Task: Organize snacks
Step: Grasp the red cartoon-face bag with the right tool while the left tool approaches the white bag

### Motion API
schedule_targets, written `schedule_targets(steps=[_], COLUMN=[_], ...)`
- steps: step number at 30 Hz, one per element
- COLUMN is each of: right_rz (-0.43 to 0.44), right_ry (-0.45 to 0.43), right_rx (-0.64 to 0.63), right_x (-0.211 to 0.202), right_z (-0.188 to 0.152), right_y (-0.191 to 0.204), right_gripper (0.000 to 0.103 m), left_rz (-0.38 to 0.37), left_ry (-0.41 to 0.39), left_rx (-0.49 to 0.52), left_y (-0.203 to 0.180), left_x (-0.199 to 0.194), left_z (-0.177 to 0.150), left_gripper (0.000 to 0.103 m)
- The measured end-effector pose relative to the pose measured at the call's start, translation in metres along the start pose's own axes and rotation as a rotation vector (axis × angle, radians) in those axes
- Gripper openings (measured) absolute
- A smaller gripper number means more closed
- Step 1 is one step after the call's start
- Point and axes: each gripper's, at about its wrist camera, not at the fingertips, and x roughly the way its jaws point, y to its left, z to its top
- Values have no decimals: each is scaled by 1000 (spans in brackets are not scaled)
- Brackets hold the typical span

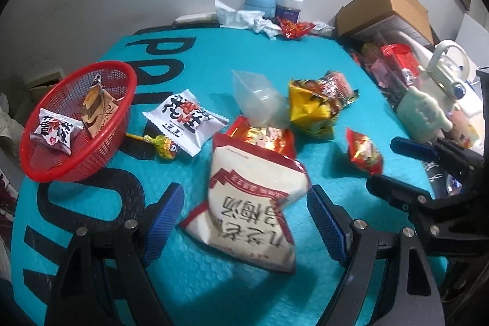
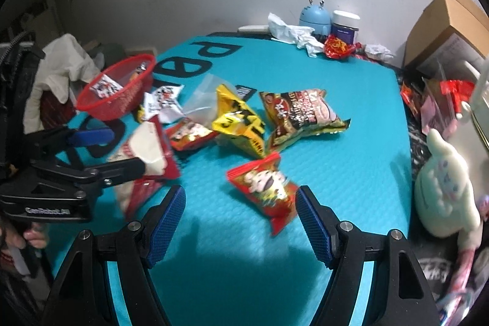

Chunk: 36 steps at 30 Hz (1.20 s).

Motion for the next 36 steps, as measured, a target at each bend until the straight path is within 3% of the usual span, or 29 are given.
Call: schedule_targets(steps=[9, 13, 15, 21, 27, 36], right_rz=[-15, -18, -18, -17, 26, 63], right_ry=[51, 61, 66, 72, 79, 115], right_rx=[-18, -19, -11, -9, -8, -33], right_x=[34, 37, 37, 31, 19, -5], right_z=[4, 2, 0, -7, -20, -45], right_y=[-14, -16, -18, -15, -3, 13], right_gripper=[75, 73, 59, 41, 38, 38], left_rz=[-26, -10, -8, -38, -64, -74], left_ry=[129, 121, 110, 89, 85, 116], left_rx=[-7, 11, 13, -13, -3, -38], left_y=[5, 2, 1, 1, -4, -3], left_x=[36, 38, 38, 32, 19, -3], left_z=[0, -1, -2, -7, -21, -47], left_gripper=[82, 82, 82, 80, 73, 73])
